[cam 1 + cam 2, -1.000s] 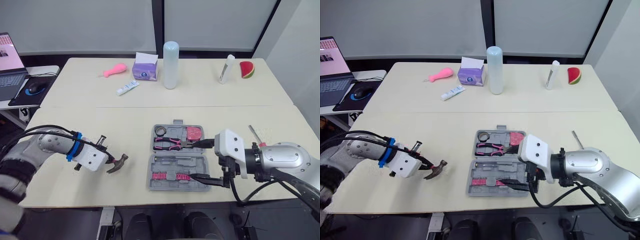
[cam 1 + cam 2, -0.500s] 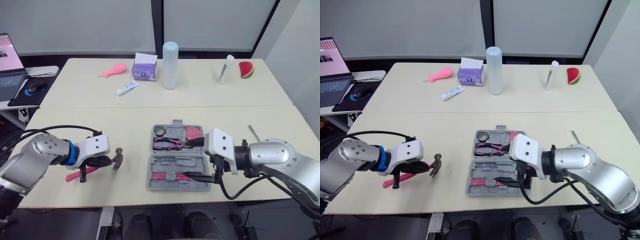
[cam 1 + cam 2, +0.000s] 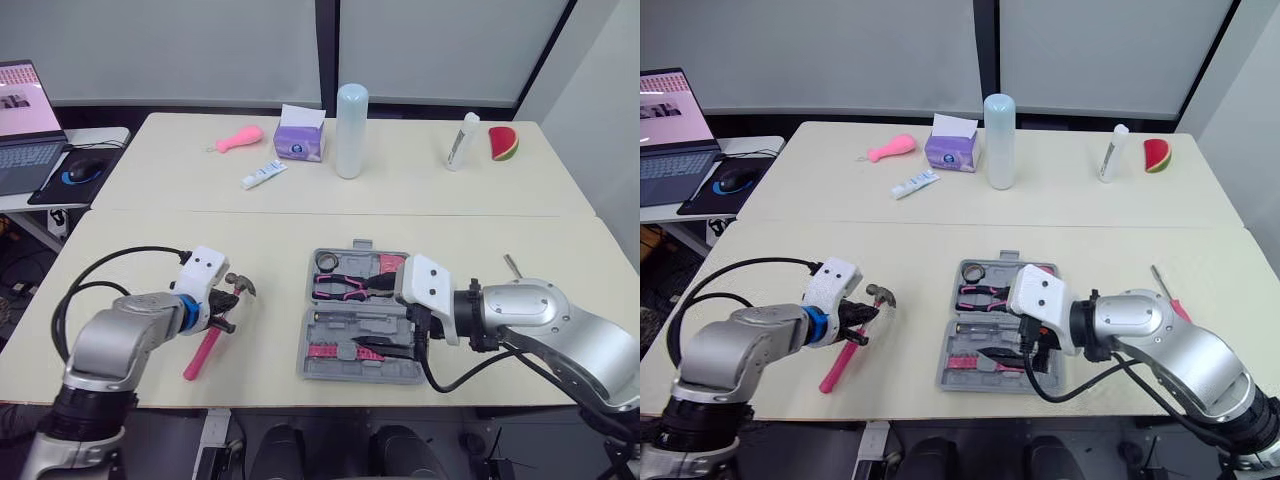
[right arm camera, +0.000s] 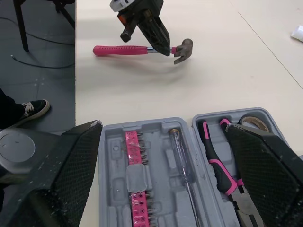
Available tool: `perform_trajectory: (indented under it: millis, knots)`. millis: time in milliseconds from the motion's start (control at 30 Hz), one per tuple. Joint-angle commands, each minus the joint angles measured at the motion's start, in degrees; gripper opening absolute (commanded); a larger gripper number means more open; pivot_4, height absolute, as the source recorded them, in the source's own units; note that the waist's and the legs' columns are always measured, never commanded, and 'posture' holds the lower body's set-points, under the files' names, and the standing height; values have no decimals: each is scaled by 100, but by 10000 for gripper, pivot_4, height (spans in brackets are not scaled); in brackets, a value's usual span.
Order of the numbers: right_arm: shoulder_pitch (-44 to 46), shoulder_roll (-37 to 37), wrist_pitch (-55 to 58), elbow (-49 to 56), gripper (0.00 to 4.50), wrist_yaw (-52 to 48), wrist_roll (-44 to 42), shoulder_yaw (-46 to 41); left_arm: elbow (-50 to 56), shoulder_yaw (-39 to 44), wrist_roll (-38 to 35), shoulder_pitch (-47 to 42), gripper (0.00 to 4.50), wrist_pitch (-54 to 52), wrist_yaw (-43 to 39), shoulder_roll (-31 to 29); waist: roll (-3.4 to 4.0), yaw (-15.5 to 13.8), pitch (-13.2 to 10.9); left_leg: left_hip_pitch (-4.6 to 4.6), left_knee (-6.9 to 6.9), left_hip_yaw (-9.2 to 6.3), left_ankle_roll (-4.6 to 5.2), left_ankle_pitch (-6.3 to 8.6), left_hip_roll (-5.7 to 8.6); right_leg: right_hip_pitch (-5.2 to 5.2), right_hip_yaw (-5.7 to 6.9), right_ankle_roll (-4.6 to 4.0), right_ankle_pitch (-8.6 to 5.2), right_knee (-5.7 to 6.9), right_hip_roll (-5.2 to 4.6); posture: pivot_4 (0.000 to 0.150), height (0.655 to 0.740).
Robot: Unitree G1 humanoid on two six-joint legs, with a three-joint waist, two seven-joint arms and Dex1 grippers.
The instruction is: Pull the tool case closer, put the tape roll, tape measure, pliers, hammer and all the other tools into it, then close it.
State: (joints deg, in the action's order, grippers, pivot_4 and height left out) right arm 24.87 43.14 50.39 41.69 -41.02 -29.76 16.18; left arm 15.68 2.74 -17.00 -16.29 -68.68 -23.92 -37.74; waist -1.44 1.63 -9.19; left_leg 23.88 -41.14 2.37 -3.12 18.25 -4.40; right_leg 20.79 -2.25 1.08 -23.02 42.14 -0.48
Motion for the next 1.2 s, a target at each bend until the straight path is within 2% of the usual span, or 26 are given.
perform_trajectory:
  millis: [33, 300, 367, 467, 667, 767, 800, 967, 1200]
  knots:
    - [101, -107, -200, -13, 45000, 7, 159, 25, -28, 217, 237, -165, 28, 45, 564, 377, -1, 1, 1, 0, 0, -1, 0, 0, 0, 0, 1, 0, 0, 0, 0, 1500, 7075]
    - [105, -180, -360, -169, 45000, -115, 347, 40, -705, 168, 634, -175, 28, 660, 1141, 955, -2, 0, 5, -2, 0, -6, 0, 0, 2, -4, 3, 0, 0, 1, 0, 1500, 7075]
    - [96, -177, -369, -176, 45000, -139, 358, 14, -777, 191, 626, -141, 7221, 820, 1109, 968, -1, 4, 7, -4, 0, -6, 0, -1, 2, -6, 2, 0, 0, 2, 0, 1500, 7075]
    - [62, -161, -368, -154, 45000, -167, 367, -33, -721, 334, 545, -91, 15435, 881, 1084, 1009, -1, 5, 7, -4, 0, -8, 0, -1, 2, -7, 3, 0, 0, 2, 2, 1500, 7075]
    - [-26, -143, -309, -41, 45000, -131, 320, -178, -9, 701, 295, 220, 34100, 763, 796, 807, -1, 1, 7, -1, 0, -10, 0, -1, 2, -7, 5, 0, 0, -2, 1, 1500, 7075]
    - [-153, -167, -273, 64, 45000, -45, 270, -312, 388, 863, 134, 674, 43543, 1254, 383, 608, -1, 16, 7, -2, 2, -14, -1, -1, 2, -10, 4, 0, 0, -4, 1, 1500, 7075]
    - [-184, -194, -260, 87, 45000, -8, 271, -337, 385, 969, 51, 756, 44868, 1396, 327, 671, -1, 16, 7, -3, 4, -14, -1, -1, 2, -10, 2, 0, 0, -6, 1, 1500, 7075]
    - [-283, -297, -260, 136, 45000, 192, 336, -368, 84, 822, 103, 977, 44868, 2220, 197, 880, -1, -17, 7, -7, 3, -24, -1, -1, 4, -18, 9, 0, 0, -6, 1, 1500, 7075]
    - [-306, -374, -237, 156, 45000, 332, 376, -323, -638, 462, 375, 829, 44868, 2604, 303, 1053, -1, -13, 7, -8, 3, -37, -1, -1, 14, -28, 8, 0, 0, -12, -1, 1500, 7075]
